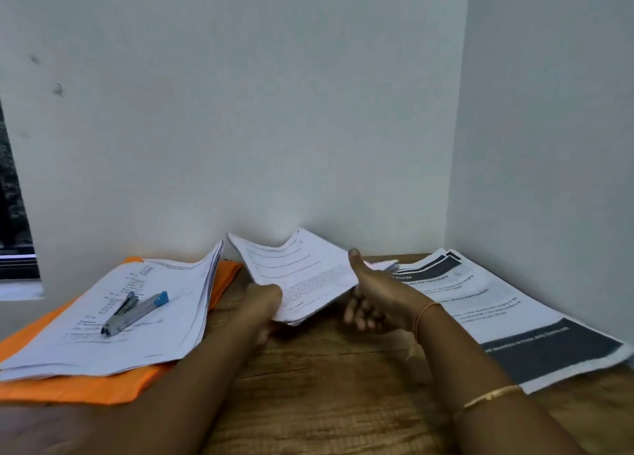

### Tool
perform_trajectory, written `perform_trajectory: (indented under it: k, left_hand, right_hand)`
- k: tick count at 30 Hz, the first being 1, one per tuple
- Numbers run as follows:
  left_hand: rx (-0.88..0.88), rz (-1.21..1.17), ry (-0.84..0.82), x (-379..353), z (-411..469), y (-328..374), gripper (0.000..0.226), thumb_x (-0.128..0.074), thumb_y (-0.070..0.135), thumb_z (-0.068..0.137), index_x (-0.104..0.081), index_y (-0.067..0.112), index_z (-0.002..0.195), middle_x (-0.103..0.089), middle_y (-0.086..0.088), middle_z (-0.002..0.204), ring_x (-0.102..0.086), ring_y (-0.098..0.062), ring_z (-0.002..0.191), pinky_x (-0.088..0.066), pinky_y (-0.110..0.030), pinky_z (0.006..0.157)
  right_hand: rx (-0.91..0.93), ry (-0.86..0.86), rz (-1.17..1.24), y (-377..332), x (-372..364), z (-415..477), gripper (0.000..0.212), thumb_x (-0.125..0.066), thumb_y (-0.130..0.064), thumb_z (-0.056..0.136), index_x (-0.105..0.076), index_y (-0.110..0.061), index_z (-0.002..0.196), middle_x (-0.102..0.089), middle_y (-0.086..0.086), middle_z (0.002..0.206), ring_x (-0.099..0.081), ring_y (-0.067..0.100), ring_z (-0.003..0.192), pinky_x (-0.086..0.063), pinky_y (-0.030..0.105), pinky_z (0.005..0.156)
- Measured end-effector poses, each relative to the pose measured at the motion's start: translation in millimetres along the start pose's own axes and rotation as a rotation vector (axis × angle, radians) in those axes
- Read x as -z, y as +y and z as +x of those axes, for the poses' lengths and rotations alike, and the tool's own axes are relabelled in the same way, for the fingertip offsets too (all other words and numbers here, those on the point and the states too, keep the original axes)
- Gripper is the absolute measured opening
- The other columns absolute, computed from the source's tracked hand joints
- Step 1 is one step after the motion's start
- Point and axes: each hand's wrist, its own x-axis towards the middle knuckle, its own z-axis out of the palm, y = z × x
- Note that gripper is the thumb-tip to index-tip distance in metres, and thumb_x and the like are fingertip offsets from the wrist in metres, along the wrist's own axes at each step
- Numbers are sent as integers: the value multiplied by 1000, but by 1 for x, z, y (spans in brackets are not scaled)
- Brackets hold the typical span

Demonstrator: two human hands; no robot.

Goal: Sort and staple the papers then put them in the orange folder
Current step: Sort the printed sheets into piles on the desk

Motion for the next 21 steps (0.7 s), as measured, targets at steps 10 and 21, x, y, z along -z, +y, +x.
perform_trajectory:
  k: [10, 21]
  left_hand:
    - [-263, 462, 91, 37, 30, -8, 26, -43, 5, 87, -54, 8, 111, -60, -11, 106, -55, -24, 87, -43, -30, 70]
    - [-332, 628, 49, 31, 32, -15, 25, -49, 11, 85, -50, 15, 110, -57, 1, 95, -54, -14, 79, -42, -24, 62]
  right_hand:
    - [-100, 627, -678, 40, 36, 21, 59, -46, -54, 89, -43, -19, 136, -38, 10, 146, -33, 33, 134, -31, 45, 105]
    - [-314, 556, -812, 52, 30, 35, 57, -48, -32, 88, -38, -16, 142, -37, 11, 147, -36, 31, 133, -36, 51, 105]
